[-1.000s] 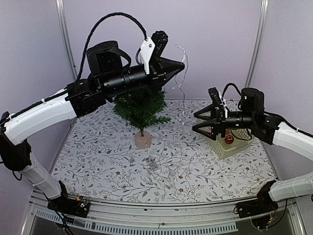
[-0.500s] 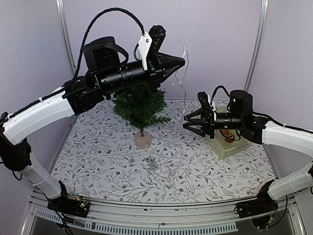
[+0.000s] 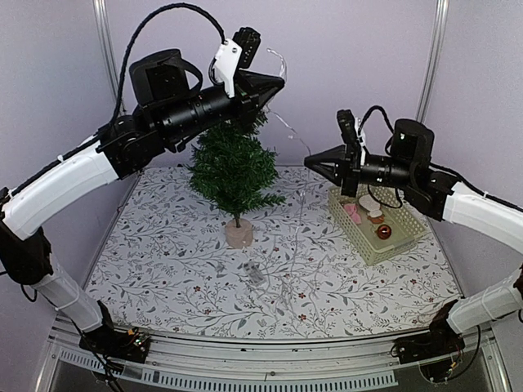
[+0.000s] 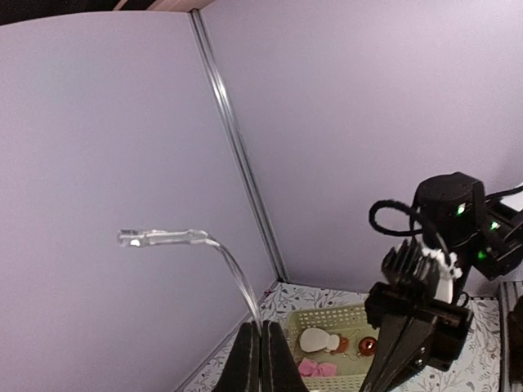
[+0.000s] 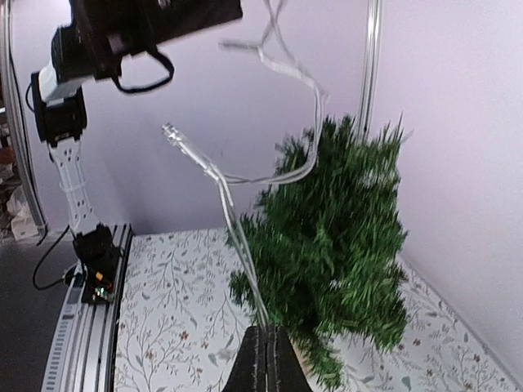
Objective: Decorate the small christmas tree
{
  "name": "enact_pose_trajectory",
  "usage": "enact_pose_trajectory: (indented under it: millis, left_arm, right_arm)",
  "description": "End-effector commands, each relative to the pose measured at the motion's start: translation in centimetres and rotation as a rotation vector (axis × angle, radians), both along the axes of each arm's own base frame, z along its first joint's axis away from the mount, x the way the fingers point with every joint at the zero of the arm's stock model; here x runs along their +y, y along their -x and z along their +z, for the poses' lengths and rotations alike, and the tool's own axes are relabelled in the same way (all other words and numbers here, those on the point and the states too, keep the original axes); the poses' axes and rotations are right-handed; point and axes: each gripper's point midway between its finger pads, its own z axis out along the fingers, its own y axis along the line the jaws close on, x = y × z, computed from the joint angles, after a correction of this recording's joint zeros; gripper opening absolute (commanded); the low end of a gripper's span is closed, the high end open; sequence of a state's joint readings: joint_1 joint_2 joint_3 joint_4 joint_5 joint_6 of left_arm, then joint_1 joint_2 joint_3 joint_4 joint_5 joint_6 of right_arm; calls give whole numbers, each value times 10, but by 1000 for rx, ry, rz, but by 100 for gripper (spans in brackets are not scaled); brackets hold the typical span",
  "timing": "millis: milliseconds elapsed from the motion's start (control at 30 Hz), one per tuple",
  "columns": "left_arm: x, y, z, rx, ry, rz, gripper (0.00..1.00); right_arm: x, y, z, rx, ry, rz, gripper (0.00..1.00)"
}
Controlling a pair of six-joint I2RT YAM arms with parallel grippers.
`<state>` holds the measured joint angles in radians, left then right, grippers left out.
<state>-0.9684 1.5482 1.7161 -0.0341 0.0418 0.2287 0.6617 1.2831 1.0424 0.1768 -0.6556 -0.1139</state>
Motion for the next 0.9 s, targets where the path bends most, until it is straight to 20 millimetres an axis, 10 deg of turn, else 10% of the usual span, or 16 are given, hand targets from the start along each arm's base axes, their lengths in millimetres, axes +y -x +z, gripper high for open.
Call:
enact_pose_trajectory:
  millis: [0, 133, 500, 867]
  left_arm:
    - [52, -23, 36, -39, 32, 207, 0]
    - [79, -39, 39, -43, 30, 341, 0]
    - [150, -94, 15, 72, 9, 645, 0]
    - [209, -152, -13, 194, 49, 790, 0]
  right_arm:
    - [-1, -21, 81, -38, -147, -77, 0]
    - [8, -52, 115, 51, -227, -122, 0]
    - [41, -132, 130, 233, -261, -224, 0]
    - [51, -194, 83, 413, -219, -299, 0]
